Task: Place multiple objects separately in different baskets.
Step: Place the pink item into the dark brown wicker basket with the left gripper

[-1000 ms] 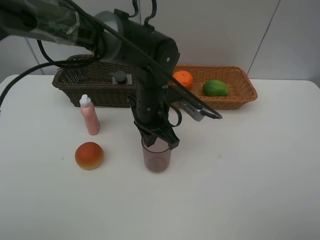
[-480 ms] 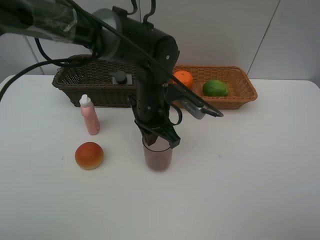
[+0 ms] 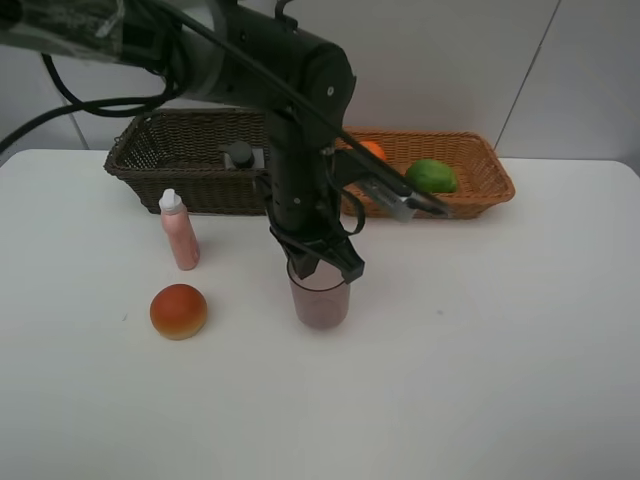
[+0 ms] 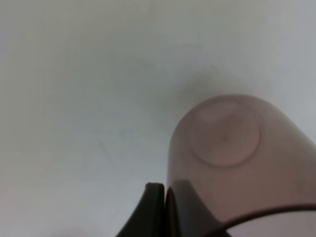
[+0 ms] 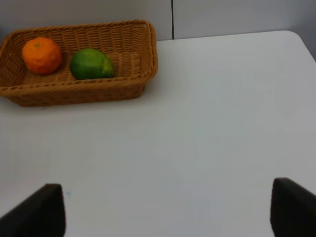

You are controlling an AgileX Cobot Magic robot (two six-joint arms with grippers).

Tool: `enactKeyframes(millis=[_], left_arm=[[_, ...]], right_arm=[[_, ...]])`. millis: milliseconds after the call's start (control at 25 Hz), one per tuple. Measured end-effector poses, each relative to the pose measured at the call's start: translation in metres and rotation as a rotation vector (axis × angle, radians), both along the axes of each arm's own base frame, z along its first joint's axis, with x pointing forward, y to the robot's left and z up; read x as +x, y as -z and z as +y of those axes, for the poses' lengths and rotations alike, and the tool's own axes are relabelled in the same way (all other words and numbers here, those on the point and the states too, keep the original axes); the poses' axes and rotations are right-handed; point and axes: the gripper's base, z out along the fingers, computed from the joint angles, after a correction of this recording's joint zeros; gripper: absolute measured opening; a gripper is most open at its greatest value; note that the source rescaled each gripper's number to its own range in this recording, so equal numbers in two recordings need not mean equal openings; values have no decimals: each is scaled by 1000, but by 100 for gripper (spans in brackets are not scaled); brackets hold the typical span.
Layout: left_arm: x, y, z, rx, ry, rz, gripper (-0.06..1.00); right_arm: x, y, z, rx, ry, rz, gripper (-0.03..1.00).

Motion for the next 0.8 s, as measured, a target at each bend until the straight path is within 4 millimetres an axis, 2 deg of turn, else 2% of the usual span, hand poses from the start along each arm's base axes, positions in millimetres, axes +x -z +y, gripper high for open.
enactKeyframes(millis=[400, 680, 800], left_arm=[[-8, -61, 8, -108, -1, -100, 0], [-8, -68, 14, -107, -16, -96, 0], [0, -83, 23, -132, -46, -124, 0]], right_arm=[[0, 0, 0, 0, 0, 0, 84], [0, 0, 0, 0, 0, 0, 84], [0, 0, 0, 0, 0, 0, 84]])
